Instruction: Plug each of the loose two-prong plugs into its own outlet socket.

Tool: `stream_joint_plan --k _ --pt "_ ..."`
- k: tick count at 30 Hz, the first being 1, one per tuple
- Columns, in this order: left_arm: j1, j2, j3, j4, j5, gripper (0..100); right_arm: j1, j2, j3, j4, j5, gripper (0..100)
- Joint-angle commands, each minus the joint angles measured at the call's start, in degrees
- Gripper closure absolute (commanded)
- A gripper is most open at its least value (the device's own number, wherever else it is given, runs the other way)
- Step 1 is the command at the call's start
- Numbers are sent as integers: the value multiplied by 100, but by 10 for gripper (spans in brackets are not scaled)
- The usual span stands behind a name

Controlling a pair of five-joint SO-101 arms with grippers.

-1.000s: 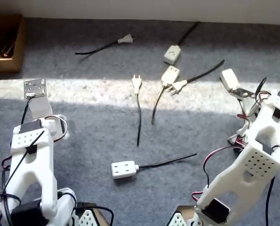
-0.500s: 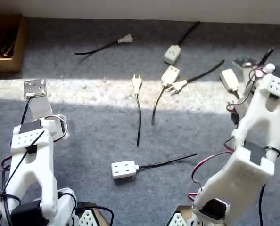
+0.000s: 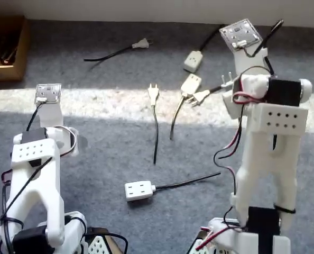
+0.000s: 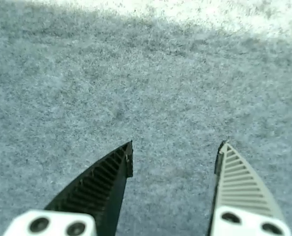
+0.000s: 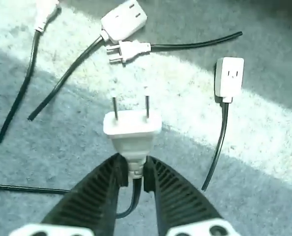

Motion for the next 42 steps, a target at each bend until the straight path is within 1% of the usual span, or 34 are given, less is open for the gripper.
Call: stream_joint_plan --k 1,5,9,13,16,19,21,23,25,28,31,33,36,37,39,42 --pt "207 -180 -760 651 -79 723 -303 -1297 673 -356 -237 992" --pt "567 -189 -1446 1319 -70 723 -470 -2563 2070 -743 -527 992" --pt "1095 -189 -2044 2031 -62 723 -629 -3873 4207 -1780 -554 992" --pt "1385 -189 -2527 2620 -70 723 -884 -4919 5903 -2527 -536 992" --pt "1534 -356 -2774 2866 -158 723 -1341 -5262 6571 -2703 -536 992" --pt "1956 -1051 -2738 2901 -598 723 -1930 -5297 6870 -2695 -536 992" --pt "2220 -1719 -2536 2901 -695 723 -2281 -5314 6949 -2686 -536 992" --pt "2325 -2440 -2132 2884 -826 723 -2642 -5297 6949 -2668 -536 992" --pt "2202 -3160 -1525 2752 -835 723 -2993 -5270 6932 -2580 -536 992" --pt "1754 -4242 -198 1899 -818 720 -3433 -5103 6809 -2220 -484 992" --pt "1516 -5341 1015 1231 -818 719 -3635 -4699 6703 -2141 -475 992" --pt "1499 -6088 1631 1020 -809 719 -3741 -4400 6695 -2167 -484 992" --pt "1578 -7125 2220 949 -809 718 -3952 -3969 6695 -2387 -527 992" --pt "1657 -7424 2360 967 -800 717 -4031 -3837 6677 -2501 -659 992" --pt "1807 -7890 2571 967 -791 687 -4233 -3530 6457 -2686 -976 992" --pt "1991 -7785 2721 923 -536 586 -4708 -3002 5895 -2686 -1433 992"
